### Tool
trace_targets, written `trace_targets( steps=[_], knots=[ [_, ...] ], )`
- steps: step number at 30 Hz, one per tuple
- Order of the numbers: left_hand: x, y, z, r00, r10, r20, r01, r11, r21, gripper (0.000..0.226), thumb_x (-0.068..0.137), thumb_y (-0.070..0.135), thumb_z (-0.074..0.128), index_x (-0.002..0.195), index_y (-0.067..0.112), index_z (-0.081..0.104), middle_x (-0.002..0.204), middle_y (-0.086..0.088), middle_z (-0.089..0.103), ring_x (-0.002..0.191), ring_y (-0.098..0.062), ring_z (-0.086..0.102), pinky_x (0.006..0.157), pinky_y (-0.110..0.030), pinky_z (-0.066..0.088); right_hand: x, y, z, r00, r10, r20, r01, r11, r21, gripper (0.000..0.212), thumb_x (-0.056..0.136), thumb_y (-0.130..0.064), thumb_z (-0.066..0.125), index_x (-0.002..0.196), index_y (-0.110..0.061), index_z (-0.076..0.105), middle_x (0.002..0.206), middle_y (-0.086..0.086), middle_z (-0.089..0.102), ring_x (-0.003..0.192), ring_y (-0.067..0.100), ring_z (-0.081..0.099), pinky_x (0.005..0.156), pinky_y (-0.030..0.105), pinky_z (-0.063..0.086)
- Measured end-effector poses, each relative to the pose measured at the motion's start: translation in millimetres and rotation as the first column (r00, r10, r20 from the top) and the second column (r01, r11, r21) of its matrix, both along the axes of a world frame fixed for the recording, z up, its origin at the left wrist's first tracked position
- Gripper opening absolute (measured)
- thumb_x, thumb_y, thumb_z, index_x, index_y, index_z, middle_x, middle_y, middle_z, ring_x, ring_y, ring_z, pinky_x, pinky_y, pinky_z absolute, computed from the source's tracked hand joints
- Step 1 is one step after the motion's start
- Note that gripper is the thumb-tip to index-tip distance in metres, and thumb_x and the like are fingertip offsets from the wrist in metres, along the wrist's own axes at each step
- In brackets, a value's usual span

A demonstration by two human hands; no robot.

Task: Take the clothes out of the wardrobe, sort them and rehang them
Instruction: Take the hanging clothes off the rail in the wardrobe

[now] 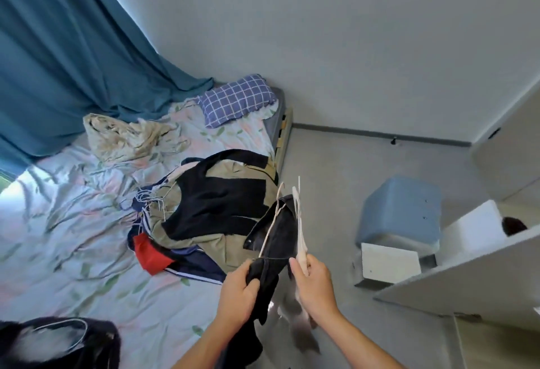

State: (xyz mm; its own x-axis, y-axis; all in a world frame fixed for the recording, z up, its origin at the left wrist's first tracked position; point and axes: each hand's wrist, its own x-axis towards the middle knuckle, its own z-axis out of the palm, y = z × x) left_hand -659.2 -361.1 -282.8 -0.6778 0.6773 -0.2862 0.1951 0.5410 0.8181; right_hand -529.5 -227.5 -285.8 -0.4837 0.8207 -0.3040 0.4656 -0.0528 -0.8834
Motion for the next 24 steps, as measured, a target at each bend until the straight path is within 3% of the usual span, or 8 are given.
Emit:
trace_targets(
  steps=[5, 9, 13, 17, 20, 24],
  knots=[
    [-71.2, 21.2, 5.7, 1.000, 0.014, -0.019, -0.013, 0.999, 0.031, 0.029, 0.074, 0.017, 0.049, 0.097, 0.024, 0.066, 0.083, 0.006, 0.071, 0.082, -0.018, 0.067, 0.078, -0.046, 0.057, -72.2, 24.1, 8.4, 1.000, 0.013, -0.029, -0.010, 0.997, 0.079, 0.049, 0.098, -0.025, 0.069, 0.065, -0.012, 0.034, 0.054, -0.010, 0.031, 0.052, 0.008, 0.031, 0.050, 0.024, 0.028],
    [-118.9, 49.5, 7.5, 0.999, 0.037, -0.003, -0.037, 0.998, 0.044, 0.027, 0.075, 0.018, 0.048, 0.095, 0.025, 0.065, 0.081, 0.001, 0.069, 0.080, -0.024, 0.065, 0.076, -0.047, 0.056, -120.3, 53.6, 4.5, 0.997, 0.046, -0.058, -0.041, 0.996, 0.073, 0.046, 0.099, -0.030, 0.067, 0.073, 0.002, 0.046, 0.059, 0.010, 0.046, 0.056, 0.008, 0.037, 0.054, 0.028, 0.033],
    [-160.4, 89.0, 8.3, 0.997, 0.075, 0.010, -0.075, 0.996, 0.045, 0.020, 0.079, 0.013, 0.048, 0.087, 0.024, 0.063, 0.074, -0.004, 0.067, 0.072, -0.028, 0.062, 0.069, -0.048, 0.052, -170.2, 93.1, 8.5, 0.995, 0.054, -0.082, -0.048, 0.996, 0.073, 0.050, 0.098, -0.023, 0.069, 0.067, -0.007, 0.033, 0.056, -0.010, 0.031, 0.054, 0.007, 0.030, 0.050, 0.024, 0.027],
    [-210.1, 132.1, -4.1, 0.991, 0.132, 0.009, -0.133, 0.991, 0.030, 0.018, 0.080, 0.014, 0.047, 0.086, 0.020, 0.063, 0.075, -0.005, 0.067, 0.074, -0.032, 0.061, 0.071, -0.055, 0.052, -223.2, 136.9, 5.5, 0.993, 0.093, -0.069, -0.090, 0.995, 0.037, 0.050, 0.099, -0.026, 0.067, 0.065, -0.018, 0.032, 0.052, -0.010, 0.032, 0.052, 0.007, 0.031, 0.049, 0.022, 0.030],
    [-243.3, 160.1, -5.2, 0.983, 0.179, 0.031, -0.179, 0.984, 0.005, 0.024, 0.081, 0.012, 0.047, 0.087, 0.027, 0.065, 0.075, -0.003, 0.068, 0.072, -0.027, 0.063, 0.067, -0.047, 0.050, -259.6, 167.3, -1.0, 0.989, 0.143, -0.038, -0.143, 0.990, 0.011, 0.048, 0.099, -0.028, 0.066, 0.064, -0.017, 0.034, 0.051, -0.010, 0.034, 0.049, 0.007, 0.033, 0.048, 0.022, 0.032],
    [-288.8, 172.7, -22.2, 0.975, 0.219, -0.024, -0.220, 0.972, -0.086, 0.023, 0.083, 0.017, 0.049, 0.081, 0.040, 0.051, 0.065, 0.009, 0.060, 0.063, -0.011, 0.056, 0.061, -0.032, 0.039, -312.5, 192.0, -20.3, 0.977, 0.209, 0.042, -0.209, 0.978, -0.002, 0.050, 0.099, -0.028, 0.066, 0.062, -0.020, 0.034, 0.048, -0.012, 0.042, 0.048, 0.008, 0.040, 0.050, 0.022, 0.032]
  ],
)
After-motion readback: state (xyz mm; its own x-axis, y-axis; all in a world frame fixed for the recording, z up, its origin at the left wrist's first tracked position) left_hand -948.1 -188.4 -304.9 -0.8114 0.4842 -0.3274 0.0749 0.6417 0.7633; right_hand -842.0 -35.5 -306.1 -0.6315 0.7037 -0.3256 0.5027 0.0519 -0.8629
